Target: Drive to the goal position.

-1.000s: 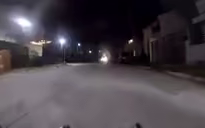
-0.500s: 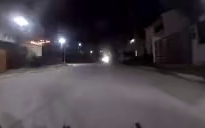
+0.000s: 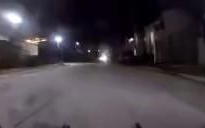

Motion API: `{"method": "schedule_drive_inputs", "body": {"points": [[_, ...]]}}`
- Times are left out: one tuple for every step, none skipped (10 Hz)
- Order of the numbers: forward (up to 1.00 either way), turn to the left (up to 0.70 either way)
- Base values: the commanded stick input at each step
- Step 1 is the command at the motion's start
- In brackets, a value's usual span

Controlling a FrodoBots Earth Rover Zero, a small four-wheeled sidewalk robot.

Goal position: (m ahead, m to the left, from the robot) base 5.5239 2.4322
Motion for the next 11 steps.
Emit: {"method": "schedule_drive_inputs", "body": {"points": [[0.85,0.00],[0.85,0.00],[0.85,0.00],[0.85,-0.19],[0.85,-0.19],[0.85,0.00],[0.85,0.00],[0.85,0.00],[0.85,0.00],[0.85,0.00],[0.85,0.00]]}}
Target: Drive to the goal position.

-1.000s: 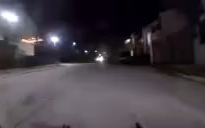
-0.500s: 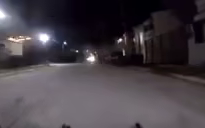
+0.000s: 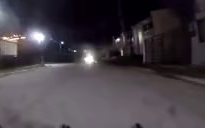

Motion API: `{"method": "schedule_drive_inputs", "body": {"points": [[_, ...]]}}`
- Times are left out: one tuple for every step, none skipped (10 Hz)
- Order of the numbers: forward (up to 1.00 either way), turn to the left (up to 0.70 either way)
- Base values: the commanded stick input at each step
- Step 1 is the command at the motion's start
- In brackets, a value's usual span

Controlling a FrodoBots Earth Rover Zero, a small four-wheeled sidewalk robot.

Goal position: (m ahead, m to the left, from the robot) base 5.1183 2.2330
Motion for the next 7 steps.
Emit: {"method": "schedule_drive_inputs", "body": {"points": [[0.85,0.00],[0.85,0.00],[0.85,0.00],[0.85,0.00],[0.85,0.00],[0.85,0.00],[0.85,0.00]]}}
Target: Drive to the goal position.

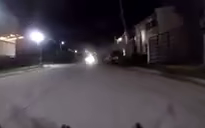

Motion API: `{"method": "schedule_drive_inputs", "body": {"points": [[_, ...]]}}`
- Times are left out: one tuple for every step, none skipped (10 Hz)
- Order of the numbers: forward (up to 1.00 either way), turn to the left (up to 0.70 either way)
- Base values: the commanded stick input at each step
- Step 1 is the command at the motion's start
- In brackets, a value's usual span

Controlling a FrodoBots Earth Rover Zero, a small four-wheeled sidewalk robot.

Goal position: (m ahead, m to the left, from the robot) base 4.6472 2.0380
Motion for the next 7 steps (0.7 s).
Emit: {"method": "schedule_drive_inputs", "body": {"points": [[0.85,0.00],[0.85,0.00],[0.85,0.00],[0.85,0.00],[0.85,0.00],[0.85,0.00],[0.85,0.00]]}}
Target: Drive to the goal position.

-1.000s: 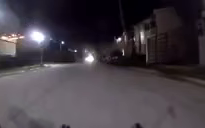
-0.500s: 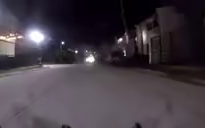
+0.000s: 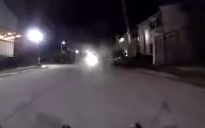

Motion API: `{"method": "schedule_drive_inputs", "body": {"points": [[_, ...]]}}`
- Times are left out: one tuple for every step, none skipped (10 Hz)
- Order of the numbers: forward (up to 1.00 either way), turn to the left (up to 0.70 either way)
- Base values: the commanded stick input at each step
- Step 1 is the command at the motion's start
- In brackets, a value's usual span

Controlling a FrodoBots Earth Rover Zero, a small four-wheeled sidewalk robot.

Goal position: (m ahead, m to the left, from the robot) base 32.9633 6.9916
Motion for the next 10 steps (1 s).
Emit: {"method": "schedule_drive_inputs", "body": {"points": [[0.85,0.00],[0.85,0.00],[0.85,0.00],[0.85,0.00],[0.85,0.00],[0.85,0.00],[0.85,0.00],[0.85,0.00],[0.85,-0.11],[0.85,-0.27]]}}
